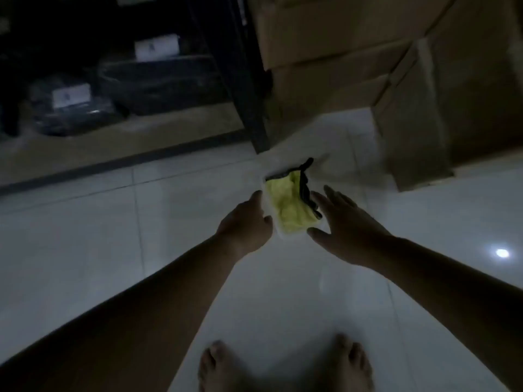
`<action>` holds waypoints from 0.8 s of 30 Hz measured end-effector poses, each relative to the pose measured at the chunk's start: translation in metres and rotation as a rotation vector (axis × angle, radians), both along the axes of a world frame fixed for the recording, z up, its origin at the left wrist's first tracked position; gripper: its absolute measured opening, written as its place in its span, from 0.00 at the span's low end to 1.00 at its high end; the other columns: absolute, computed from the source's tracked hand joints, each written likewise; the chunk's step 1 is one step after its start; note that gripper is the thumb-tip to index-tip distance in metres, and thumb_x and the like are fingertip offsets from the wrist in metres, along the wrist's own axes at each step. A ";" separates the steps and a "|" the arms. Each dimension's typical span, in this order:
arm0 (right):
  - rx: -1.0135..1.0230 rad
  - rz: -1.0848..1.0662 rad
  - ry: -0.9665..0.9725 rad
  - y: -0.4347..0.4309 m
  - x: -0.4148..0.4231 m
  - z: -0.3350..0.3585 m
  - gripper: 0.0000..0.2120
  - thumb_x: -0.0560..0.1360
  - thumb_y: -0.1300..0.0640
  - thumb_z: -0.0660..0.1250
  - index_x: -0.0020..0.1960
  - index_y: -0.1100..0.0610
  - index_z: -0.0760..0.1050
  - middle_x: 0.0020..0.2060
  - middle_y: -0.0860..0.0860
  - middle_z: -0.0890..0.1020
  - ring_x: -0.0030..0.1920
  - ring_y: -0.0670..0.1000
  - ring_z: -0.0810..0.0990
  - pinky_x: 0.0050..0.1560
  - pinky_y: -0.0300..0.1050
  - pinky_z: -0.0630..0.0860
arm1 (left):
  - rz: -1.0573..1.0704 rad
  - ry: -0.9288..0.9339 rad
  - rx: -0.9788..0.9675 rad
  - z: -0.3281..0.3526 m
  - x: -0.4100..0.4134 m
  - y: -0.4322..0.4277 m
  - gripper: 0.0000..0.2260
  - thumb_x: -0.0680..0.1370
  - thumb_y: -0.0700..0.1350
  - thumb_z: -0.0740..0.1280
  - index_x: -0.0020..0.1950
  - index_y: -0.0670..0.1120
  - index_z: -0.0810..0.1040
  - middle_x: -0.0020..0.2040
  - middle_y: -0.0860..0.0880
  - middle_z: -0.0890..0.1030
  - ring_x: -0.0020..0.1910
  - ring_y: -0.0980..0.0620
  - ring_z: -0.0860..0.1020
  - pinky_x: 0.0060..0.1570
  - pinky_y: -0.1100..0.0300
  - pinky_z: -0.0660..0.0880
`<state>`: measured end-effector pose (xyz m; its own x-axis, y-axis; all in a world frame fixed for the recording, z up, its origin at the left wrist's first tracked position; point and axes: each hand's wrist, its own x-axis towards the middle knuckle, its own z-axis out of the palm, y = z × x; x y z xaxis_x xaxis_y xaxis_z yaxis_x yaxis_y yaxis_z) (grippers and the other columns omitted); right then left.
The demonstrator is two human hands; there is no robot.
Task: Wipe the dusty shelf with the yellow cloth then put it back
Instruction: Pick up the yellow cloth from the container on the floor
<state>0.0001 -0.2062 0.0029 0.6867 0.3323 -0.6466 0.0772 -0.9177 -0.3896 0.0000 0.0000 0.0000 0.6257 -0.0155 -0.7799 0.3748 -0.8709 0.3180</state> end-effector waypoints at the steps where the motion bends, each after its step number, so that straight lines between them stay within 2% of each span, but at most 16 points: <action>1: 0.019 0.028 -0.048 0.002 0.005 -0.016 0.36 0.78 0.43 0.61 0.79 0.50 0.47 0.79 0.54 0.52 0.78 0.57 0.54 0.73 0.55 0.62 | 0.037 0.004 -0.006 -0.017 0.002 -0.004 0.29 0.85 0.50 0.59 0.84 0.47 0.51 0.74 0.43 0.74 0.70 0.40 0.74 0.67 0.46 0.74; 4: 0.040 0.059 -0.169 0.009 0.022 -0.051 0.31 0.77 0.49 0.63 0.76 0.52 0.57 0.73 0.52 0.66 0.69 0.57 0.68 0.64 0.54 0.73 | 0.097 0.018 0.027 -0.059 0.005 -0.010 0.29 0.86 0.50 0.58 0.83 0.44 0.51 0.75 0.38 0.71 0.72 0.36 0.72 0.67 0.47 0.73; 7: 0.020 0.069 -0.261 0.022 0.029 -0.077 0.25 0.76 0.52 0.62 0.71 0.54 0.65 0.65 0.52 0.75 0.63 0.57 0.72 0.59 0.52 0.72 | 0.114 0.004 0.035 -0.085 0.003 -0.015 0.27 0.87 0.50 0.57 0.82 0.43 0.53 0.75 0.36 0.70 0.72 0.35 0.72 0.67 0.46 0.73; 12: -0.145 0.167 -0.338 0.041 0.031 -0.100 0.31 0.74 0.54 0.64 0.74 0.57 0.60 0.72 0.55 0.67 0.74 0.59 0.61 0.73 0.54 0.60 | 0.196 -0.060 -0.028 -0.104 -0.001 -0.007 0.21 0.86 0.48 0.59 0.79 0.49 0.64 0.63 0.41 0.82 0.61 0.38 0.81 0.61 0.43 0.78; 15: -0.242 0.167 -0.376 0.048 0.026 -0.108 0.36 0.75 0.55 0.65 0.77 0.61 0.53 0.74 0.59 0.65 0.75 0.62 0.57 0.76 0.58 0.53 | 0.246 -0.069 -0.084 -0.105 -0.002 -0.002 0.20 0.85 0.46 0.62 0.77 0.50 0.67 0.63 0.42 0.82 0.62 0.41 0.81 0.62 0.44 0.79; 17: -0.322 0.146 -0.347 0.049 0.026 -0.112 0.39 0.75 0.53 0.66 0.77 0.63 0.50 0.73 0.60 0.66 0.74 0.63 0.57 0.75 0.58 0.53 | 0.265 -0.064 -0.114 -0.104 -0.001 -0.001 0.18 0.84 0.44 0.63 0.75 0.48 0.70 0.63 0.41 0.82 0.63 0.42 0.81 0.62 0.45 0.79; 19: -0.371 0.111 -0.315 0.051 0.029 -0.115 0.38 0.73 0.51 0.67 0.76 0.63 0.54 0.70 0.59 0.68 0.71 0.63 0.61 0.70 0.57 0.58 | 0.243 -0.067 -0.102 -0.102 0.001 -0.002 0.13 0.85 0.45 0.63 0.68 0.45 0.72 0.58 0.42 0.84 0.58 0.41 0.82 0.59 0.44 0.79; 21: -0.381 0.104 -0.326 0.052 0.032 -0.118 0.31 0.73 0.50 0.67 0.72 0.60 0.63 0.67 0.59 0.70 0.67 0.64 0.64 0.66 0.57 0.61 | 0.213 -0.067 -0.086 -0.100 0.003 -0.003 0.09 0.85 0.47 0.62 0.62 0.44 0.73 0.53 0.43 0.84 0.53 0.41 0.83 0.56 0.44 0.80; 23: -0.377 0.123 -0.337 0.054 0.035 -0.119 0.26 0.72 0.49 0.68 0.66 0.57 0.70 0.64 0.59 0.71 0.66 0.64 0.64 0.65 0.57 0.62 | 0.188 -0.068 -0.079 -0.099 0.004 -0.003 0.08 0.85 0.47 0.61 0.60 0.44 0.73 0.52 0.43 0.84 0.52 0.42 0.83 0.56 0.44 0.80; 24: -0.378 0.137 -0.324 0.055 0.034 -0.119 0.26 0.71 0.48 0.69 0.66 0.56 0.70 0.64 0.58 0.70 0.66 0.64 0.63 0.65 0.57 0.62 | 0.177 -0.068 -0.077 -0.098 0.005 -0.003 0.08 0.85 0.47 0.62 0.60 0.44 0.73 0.52 0.44 0.84 0.53 0.42 0.83 0.56 0.44 0.80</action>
<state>0.0345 -0.1516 -0.1161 0.8384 0.2176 -0.4998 0.2686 -0.9627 0.0314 0.0050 -0.0031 -0.0984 0.6750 0.0419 -0.7366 0.4955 -0.7655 0.4106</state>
